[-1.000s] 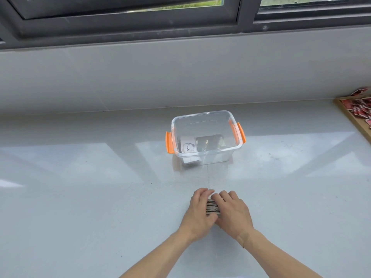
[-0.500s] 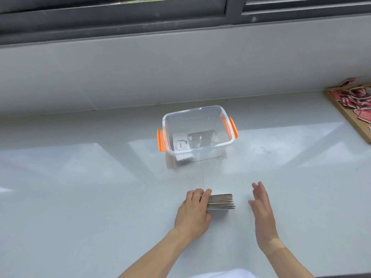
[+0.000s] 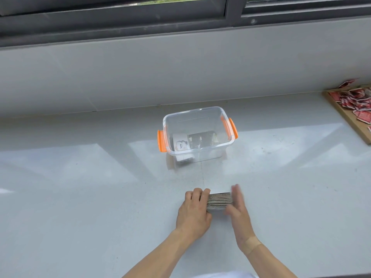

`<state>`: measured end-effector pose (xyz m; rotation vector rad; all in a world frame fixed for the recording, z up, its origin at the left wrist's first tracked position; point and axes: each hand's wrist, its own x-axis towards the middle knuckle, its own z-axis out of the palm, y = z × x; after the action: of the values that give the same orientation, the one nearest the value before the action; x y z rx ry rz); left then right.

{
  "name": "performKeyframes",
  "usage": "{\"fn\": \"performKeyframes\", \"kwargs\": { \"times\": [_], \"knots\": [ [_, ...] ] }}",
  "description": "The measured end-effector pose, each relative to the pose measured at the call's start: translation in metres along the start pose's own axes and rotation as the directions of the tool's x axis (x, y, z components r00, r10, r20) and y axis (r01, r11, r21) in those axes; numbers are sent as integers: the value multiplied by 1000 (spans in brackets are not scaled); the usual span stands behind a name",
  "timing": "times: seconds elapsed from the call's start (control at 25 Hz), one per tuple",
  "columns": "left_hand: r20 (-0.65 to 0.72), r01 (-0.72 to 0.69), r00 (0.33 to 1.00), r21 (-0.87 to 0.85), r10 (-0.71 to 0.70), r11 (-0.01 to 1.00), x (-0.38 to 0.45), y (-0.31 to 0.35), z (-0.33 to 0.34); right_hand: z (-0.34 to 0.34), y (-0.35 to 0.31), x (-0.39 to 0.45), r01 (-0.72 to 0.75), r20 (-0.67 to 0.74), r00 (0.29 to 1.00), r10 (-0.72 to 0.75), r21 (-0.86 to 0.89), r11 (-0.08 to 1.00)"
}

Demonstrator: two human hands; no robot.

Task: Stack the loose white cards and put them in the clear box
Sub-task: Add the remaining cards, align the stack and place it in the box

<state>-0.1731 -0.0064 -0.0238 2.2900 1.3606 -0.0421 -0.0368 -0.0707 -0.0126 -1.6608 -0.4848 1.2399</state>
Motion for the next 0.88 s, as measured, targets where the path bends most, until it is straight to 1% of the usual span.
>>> {"fn": "performKeyframes", "kwargs": {
  "times": [0.08, 0.2, 0.32, 0.4, 0.44, 0.48, 0.52, 0.56, 0.6, 0.64, 0.68, 0.72, 0.8, 0.88],
  "knots": [
    [-5, 0, 1000, 10, 0, 1000, 0, -1, 1, 2, 1, -1, -2, 65, 998, 4, -31, 1000],
    [-12, -9, 1000, 41, 10, 999, -1, -1, 1, 5, 0, 1, 24, 39, 999, -24, 0, 1000],
    [-26, -3, 1000, 39, 4, 999, -2, -2, 2, 9, 2, 0, 31, 130, 991, -18, -99, 995],
    [-37, -36, 999, 61, 38, 998, -3, -4, 0, 2, 2, 3, 83, 184, 982, -38, -244, 966],
    [-53, -54, 997, 78, 58, 995, -4, -4, 0, -4, -1, 5, 130, 210, 976, -54, -367, 921],
    [-70, -65, 995, 103, 73, 993, -5, -5, 0, -8, -4, 8, 197, 239, 968, -81, -514, 835],
    [-83, -69, 993, 125, 79, 990, -6, -5, 0, -10, -6, 10, 279, 275, 954, -122, -655, 702],
    [-86, -72, 993, 138, 85, 988, -6, -5, 0, -10, -8, 13, 353, 316, 934, -164, -762, 543],
    [-79, -78, 993, 141, 90, 987, -6, -5, 0, -8, -9, 15, 401, 349, 916, -198, -824, 401],
    [-66, -86, 993, 144, 97, 986, -5, -6, -1, -7, -10, 17, 429, 374, 900, -223, -852, 302],
    [-51, -101, 993, 148, 110, 984, -4, -9, -2, -7, -10, 20, 447, 394, 888, -237, -861, 242],
    [-41, -116, 992, 147, 124, 982, -4, -13, -3, -8, -10, 23, 459, 409, 881, -239, -862, 216],
    [-26, -122, 992, 112, 126, 986, -1, -21, -6, -10, -9, 27, 476, 429, 871, -239, -858, 192],
    [-21, -96, 995, 71, 98, 993, 1, -25, -8, -12, -7, 27, 484, 441, 865, -237, -858, 170]
  ]
}}
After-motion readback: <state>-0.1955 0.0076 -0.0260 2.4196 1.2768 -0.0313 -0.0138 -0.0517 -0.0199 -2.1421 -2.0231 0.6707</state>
